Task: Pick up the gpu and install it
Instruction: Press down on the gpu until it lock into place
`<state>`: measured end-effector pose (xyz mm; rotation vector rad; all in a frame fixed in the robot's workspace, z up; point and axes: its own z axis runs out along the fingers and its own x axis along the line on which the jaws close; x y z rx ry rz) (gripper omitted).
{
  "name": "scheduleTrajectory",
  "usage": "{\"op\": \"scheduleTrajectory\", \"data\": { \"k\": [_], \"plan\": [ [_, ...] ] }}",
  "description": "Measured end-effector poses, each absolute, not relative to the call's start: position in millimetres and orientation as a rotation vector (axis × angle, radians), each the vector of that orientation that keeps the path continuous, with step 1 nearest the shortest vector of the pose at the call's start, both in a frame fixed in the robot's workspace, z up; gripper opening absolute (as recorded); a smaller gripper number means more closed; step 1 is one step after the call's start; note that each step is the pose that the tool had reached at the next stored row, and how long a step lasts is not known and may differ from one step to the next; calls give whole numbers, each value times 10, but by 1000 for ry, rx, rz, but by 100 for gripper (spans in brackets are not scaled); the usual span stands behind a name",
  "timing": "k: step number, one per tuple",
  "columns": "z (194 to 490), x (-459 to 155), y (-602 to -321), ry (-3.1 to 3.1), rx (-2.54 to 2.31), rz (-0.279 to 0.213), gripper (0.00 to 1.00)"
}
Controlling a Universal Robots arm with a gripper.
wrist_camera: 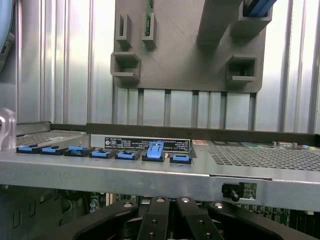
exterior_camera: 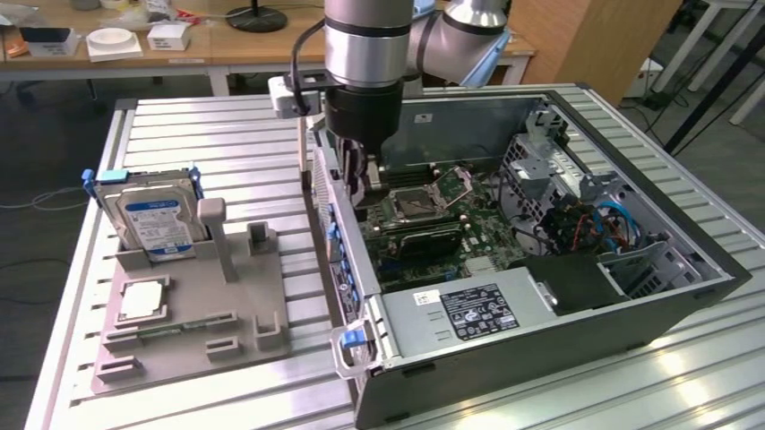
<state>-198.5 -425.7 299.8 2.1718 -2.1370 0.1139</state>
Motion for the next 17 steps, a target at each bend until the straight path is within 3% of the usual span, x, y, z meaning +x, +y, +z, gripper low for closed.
{"op": "scheduleTrajectory", "data": {
  "k": [17],
  "plan": [
    [2988, -1937, -4257, -2137, 2172, 113, 11]
  ]
}}
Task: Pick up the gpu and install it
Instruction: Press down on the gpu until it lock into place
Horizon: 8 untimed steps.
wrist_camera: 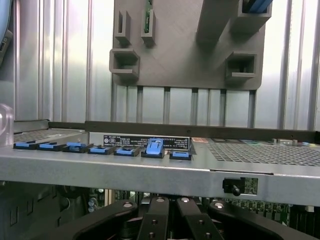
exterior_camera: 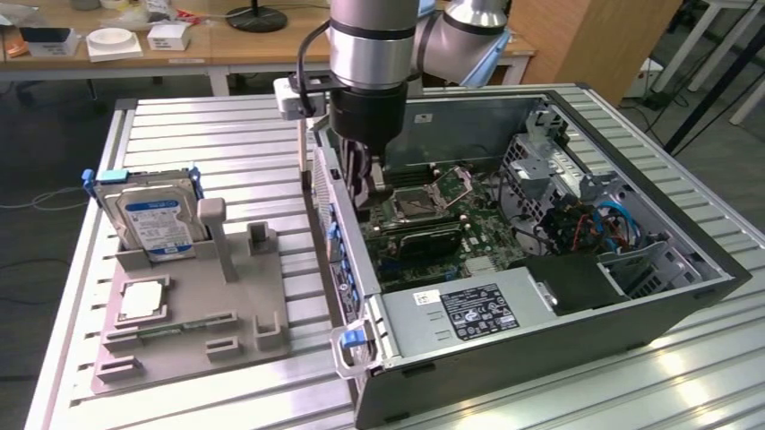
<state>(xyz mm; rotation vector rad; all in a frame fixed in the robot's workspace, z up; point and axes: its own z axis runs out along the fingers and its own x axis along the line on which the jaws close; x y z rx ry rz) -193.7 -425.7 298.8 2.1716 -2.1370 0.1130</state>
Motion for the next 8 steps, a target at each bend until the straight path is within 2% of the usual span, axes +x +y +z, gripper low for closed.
{"op": "scheduleTrajectory", "data": {
  "k": [8],
  "plan": [
    [2947, -1941, -4257, -2138, 2172, 114, 11]
  ]
}}
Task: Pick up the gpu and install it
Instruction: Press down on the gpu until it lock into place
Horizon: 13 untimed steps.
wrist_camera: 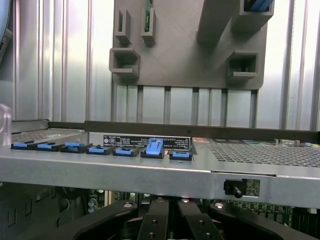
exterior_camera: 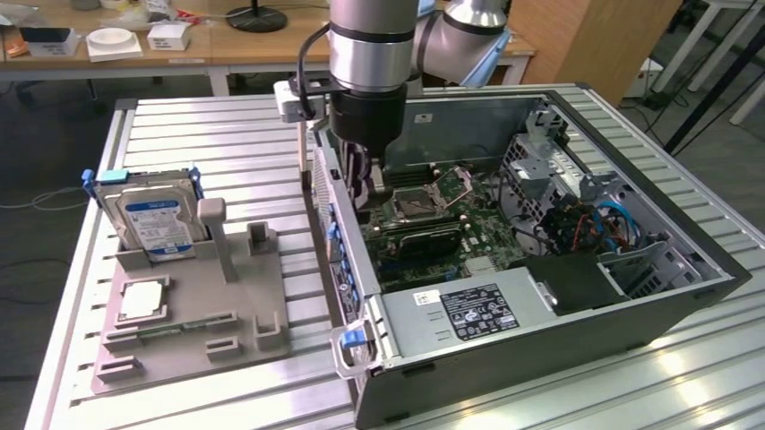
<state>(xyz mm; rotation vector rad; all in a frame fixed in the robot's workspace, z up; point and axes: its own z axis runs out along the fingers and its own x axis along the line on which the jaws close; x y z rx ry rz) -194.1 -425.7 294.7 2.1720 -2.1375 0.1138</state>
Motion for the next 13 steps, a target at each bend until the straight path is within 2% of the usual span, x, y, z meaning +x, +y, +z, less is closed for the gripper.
{"op": "scheduleTrajectory", "data": {
  "k": [13],
  "plan": [
    [2889, -1656, -4257, -2144, 2179, 103, 11]
  ]
}}
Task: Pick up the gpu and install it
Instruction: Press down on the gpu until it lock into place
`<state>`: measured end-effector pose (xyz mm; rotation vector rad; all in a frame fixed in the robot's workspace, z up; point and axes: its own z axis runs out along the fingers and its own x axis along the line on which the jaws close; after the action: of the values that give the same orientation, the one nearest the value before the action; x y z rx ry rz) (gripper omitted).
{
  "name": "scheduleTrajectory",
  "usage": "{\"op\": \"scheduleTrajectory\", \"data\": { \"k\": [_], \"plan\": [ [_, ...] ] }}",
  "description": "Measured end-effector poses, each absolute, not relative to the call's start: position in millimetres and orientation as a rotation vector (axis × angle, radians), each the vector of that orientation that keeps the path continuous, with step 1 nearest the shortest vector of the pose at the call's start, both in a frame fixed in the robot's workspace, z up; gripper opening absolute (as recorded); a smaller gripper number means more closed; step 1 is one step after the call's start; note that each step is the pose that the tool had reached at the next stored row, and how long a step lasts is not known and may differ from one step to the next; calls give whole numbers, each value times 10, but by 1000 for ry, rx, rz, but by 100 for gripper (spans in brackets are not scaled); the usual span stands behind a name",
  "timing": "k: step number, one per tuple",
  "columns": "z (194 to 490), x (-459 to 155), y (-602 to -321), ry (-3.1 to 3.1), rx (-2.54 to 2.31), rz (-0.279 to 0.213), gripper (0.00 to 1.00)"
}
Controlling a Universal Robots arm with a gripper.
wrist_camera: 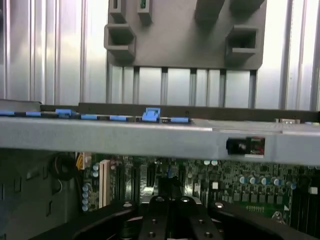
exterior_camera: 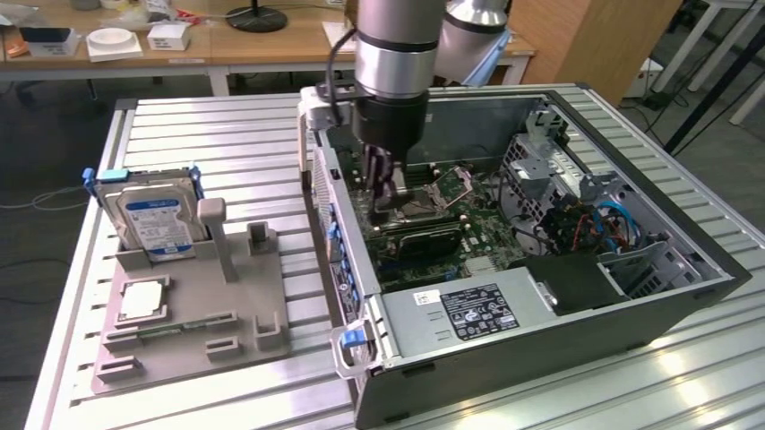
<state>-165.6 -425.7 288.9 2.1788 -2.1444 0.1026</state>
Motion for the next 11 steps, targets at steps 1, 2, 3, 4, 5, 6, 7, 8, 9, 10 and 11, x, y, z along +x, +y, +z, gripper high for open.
{"op": "scheduleTrajectory", "data": {
  "k": [1, 2, 3, 4, 5, 6, 7, 8, 9, 10, 11],
  "plan": [
    [2880, -1611, -4257, -2144, 2179, 102, 11],
    [2867, -1566, -4257, -2145, 2179, 102, 11],
    [2853, -1521, -4257, -2145, 2179, 101, 11],
    [2838, -1476, -4257, -2145, 2180, 101, 11],
    [2823, -1430, -4258, -2145, 2180, 101, 11],
    [2808, -1386, -4258, -2145, 2180, 101, 11],
    [2791, -1340, -4257, -2145, 2180, 101, 11],
    [2773, -1292, -4257, -2145, 2180, 100, 11],
    [2757, -1247, -4257, -2146, 2180, 100, 11],
    [2743, -1202, -4257, -2145, 2180, 100, 11],
    [2732, -1157, -4258, -2145, 2180, 100, 11]
  ]
}}
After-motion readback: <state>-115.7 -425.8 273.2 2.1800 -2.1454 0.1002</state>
